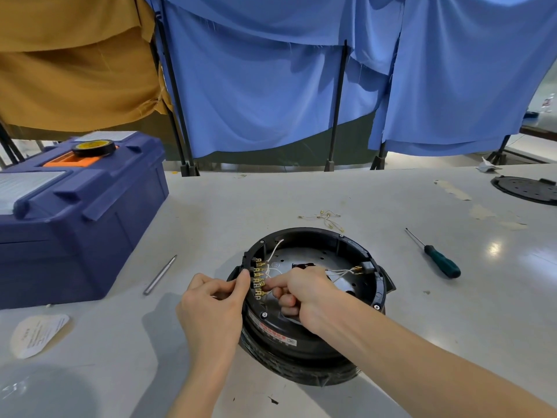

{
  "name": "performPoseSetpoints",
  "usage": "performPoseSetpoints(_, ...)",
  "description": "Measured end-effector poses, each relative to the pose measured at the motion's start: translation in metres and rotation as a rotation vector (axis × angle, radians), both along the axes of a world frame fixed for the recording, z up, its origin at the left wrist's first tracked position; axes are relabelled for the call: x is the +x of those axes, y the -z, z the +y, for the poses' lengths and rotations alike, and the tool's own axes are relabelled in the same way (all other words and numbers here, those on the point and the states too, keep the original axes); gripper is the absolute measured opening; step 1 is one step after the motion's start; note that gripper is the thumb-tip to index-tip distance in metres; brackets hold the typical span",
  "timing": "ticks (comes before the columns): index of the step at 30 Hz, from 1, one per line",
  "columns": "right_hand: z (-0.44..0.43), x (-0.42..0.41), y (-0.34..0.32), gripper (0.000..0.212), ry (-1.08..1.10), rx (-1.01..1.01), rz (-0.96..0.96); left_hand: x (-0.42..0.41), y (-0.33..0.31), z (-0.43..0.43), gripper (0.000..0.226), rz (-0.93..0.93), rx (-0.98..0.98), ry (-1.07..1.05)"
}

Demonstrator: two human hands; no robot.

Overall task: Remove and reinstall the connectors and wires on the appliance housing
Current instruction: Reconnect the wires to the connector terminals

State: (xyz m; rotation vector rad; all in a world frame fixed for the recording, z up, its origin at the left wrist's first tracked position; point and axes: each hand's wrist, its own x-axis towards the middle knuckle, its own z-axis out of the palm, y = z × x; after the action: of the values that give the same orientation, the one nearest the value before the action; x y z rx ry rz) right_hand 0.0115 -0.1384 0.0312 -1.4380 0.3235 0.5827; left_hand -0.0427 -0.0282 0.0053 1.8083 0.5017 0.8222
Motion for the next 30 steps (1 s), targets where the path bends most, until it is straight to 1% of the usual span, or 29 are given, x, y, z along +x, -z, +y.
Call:
performPoseSetpoints(7, 0.0, -0.001, -0.004, 0.004, -0.012, -0.023, 0.025, -0.001, 0.002, -0.002, 0.029, -0.006, 0.018, -0.009)
performPoseSetpoints(11, -0.002, -0.001, -0.005, 0.023, -0.061, -0.024, 0.07, -0.001, 0.003, -0.004, 0.03, -0.006, 0.03, -0.026)
performPoseSetpoints(14, -0.001, -0.001, -0.008, 0.029, -0.065, -0.034, 0.085, 0.0, 0.004, -0.006, 0.031, -0.012, 0.043, -0.044)
performPoseSetpoints(18, 0.002, -0.001, -0.009, 0.029, -0.023, -0.052, 0.076, 0.0, 0.007, -0.008, 0.034, -0.018, 0.032, -0.057)
performPoseSetpoints(26, 0.014, -0.002, -0.009, 0.026, 0.043, -0.2, 0.011, 0.002, 0.009, -0.008, 0.037, -0.014, 0.01, -0.041)
performPoseSetpoints(30, 0.01, -0.002, -0.01, 0.023, 0.004, -0.203, 0.017, 0.0, 0.008, -0.007, 0.037, -0.007, 0.032, -0.03)
